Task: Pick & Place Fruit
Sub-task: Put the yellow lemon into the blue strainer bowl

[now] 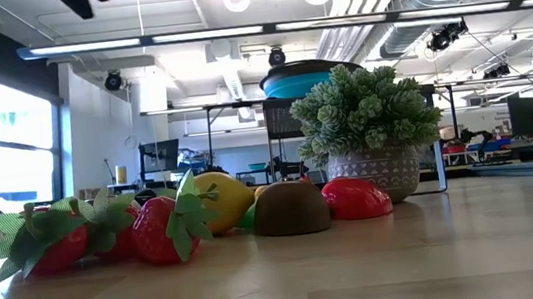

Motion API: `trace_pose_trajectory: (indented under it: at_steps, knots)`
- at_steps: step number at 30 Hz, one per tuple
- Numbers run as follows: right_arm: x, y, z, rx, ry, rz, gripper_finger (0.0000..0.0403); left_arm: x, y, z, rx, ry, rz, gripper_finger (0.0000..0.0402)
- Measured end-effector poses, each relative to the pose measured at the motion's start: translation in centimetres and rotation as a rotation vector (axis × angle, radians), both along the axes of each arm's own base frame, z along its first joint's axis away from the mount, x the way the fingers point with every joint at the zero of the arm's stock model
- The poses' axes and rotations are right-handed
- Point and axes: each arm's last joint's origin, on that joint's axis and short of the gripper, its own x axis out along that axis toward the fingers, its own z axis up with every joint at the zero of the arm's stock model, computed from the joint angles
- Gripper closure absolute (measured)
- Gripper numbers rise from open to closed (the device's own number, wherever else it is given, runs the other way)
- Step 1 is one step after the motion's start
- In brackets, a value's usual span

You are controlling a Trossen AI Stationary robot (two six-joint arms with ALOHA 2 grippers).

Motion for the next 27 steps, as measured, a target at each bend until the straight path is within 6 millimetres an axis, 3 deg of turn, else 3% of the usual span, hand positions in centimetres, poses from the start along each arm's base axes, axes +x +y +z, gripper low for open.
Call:
trace_pose_trajectory:
  at_steps: [10,21,27]
  knots:
    - [0.2,0.0,0.3,-0.014,-0.031,0.009,0.0374,3.6,-1.7,-1.8,0.151,-0.071,-0.205,0.0245]
    - [0.5,0.0,0.0,-0.007,-0.018,0.013,0.0374,5.4,-2.7,-3.8,0.225,-0.028,-0.311,0.0245]
    - [0.6,0.1,-0.2,-0.008,-0.001,0.013,0.0374,6.5,-1.5,-4.6,0.172,0.006,-0.287,0.0245]
